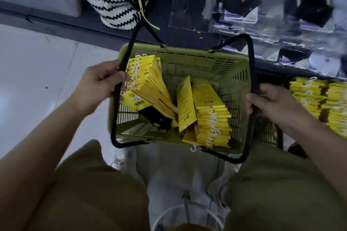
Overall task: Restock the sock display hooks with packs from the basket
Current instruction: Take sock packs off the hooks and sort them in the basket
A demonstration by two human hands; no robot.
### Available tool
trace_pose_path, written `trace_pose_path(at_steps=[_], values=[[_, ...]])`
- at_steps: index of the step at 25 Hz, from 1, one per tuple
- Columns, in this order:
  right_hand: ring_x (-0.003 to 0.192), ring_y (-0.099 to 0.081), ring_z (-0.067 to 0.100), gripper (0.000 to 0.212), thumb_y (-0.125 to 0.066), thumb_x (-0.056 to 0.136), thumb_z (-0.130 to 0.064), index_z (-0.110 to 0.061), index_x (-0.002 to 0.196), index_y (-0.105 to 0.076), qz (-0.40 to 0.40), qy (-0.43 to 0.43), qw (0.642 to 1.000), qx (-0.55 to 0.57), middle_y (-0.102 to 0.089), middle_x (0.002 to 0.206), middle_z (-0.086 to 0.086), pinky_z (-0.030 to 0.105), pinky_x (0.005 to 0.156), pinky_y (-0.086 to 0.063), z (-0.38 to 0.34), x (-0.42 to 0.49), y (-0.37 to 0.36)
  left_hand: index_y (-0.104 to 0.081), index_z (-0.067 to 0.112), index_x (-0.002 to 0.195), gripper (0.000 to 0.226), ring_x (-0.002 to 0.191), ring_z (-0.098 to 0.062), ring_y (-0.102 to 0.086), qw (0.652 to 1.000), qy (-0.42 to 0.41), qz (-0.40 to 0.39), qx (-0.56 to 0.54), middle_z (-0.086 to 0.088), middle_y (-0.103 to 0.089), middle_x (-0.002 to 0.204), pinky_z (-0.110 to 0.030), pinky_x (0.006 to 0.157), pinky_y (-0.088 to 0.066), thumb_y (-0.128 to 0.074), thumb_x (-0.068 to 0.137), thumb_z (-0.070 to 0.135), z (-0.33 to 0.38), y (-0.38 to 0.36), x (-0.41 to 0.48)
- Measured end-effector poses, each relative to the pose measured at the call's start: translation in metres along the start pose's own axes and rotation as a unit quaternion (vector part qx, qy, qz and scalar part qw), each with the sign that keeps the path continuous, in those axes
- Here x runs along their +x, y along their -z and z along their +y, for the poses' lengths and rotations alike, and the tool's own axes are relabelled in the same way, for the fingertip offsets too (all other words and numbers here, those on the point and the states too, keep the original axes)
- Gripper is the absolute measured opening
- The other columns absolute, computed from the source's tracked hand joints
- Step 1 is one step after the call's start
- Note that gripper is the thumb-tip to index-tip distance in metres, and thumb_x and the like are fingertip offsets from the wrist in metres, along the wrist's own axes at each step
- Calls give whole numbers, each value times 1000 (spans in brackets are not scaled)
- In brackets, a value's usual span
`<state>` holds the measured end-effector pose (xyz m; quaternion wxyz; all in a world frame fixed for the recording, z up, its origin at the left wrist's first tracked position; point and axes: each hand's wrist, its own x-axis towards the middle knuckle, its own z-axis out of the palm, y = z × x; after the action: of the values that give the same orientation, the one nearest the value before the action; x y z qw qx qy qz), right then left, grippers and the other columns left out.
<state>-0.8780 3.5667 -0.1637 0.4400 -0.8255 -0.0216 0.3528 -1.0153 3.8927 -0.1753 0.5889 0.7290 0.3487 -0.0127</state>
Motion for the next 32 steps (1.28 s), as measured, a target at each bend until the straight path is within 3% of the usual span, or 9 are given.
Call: trace_pose_path(at_steps=[5,7,10,13,15,18,23,27,32], values=[[40,-52,1,12,-45,96,-2,-9,92,-54,1,32,999,-6,-54,62,7,12,41,-42,13,14,4,-63,22,86,28,53,-5,-55,995,-61,48,62,10,-67,77,-19,47,-51,-42,96,6,-26,4,16],[48,-56,6,13,-50,92,3,-2,102,-55,33,22,999,-31,-57,70,12,13,39,-43,21,12,8,-58,12,99,20,63,-18,-58,986,-76,83,123,-6,-65,96,-27,55,-54,-40,96,6,-34,4,13],[71,-58,23,27,-59,83,9,4,109,-58,46,-5,995,-88,-63,88,19,28,56,-49,36,7,16,-50,-1,119,29,94,-42,-60,956,-62,105,266,-25,-58,114,-46,82,-50,-50,90,3,-40,6,-1],[84,-57,26,25,-65,84,-10,2,106,-61,47,-13,977,-209,-64,101,20,32,71,-46,44,6,22,-48,-4,121,40,107,-43,-54,901,-21,52,431,-29,-54,117,-43,89,-45,-59,86,13,-39,7,-16],[96,-56,25,45,-66,85,-30,0,118,-56,49,-28,952,-300,-60,118,18,30,78,-44,49,3,24,-46,-6,124,47,116,-40,-48,876,-4,-2,483,-28,-49,123,-40,94,-43,-59,89,22,-36,7,-29],[108,-57,27,59,-64,85,-43,-1,124,-54,5,-22,936,-352,-58,124,15,31,83,-46,55,-2,23,-47,2,133,48,113,-35,-52,868,-45,-47,492,-22,-52,128,-32,88,-41,-57,91,24,-34,0,-49],[122,-49,25,63,-63,86,-39,-7,137,-44,-61,47,916,-393,-48,139,12,28,91,-41,51,-9,2,-60,12,120,30,100,-21,-60,904,-154,-53,395,-6,-60,121,-26,81,-43,-55,93,22,-28,-31,-73],[119,-49,21,55,-61,88,-38,-13,135,-46,-92,98,889,-437,-50,135,7,26,88,-39,43,2,-21,-59,10,120,30,105,-22,-59,920,-154,-97,346,-5,-60,124,-26,87,-45,-55,92,19,-38,-83,-57],[122,-48,24,53,-59,90,-36,-13,135,-45,-97,64,884,-454,-47,138,8,32,96,-41,53,36,-51,-56,10,122,38,108,-25,-58,905,-81,-141,393,-8,-60,123,-32,87,-47,-60,88,25,-83,-149,-15]])
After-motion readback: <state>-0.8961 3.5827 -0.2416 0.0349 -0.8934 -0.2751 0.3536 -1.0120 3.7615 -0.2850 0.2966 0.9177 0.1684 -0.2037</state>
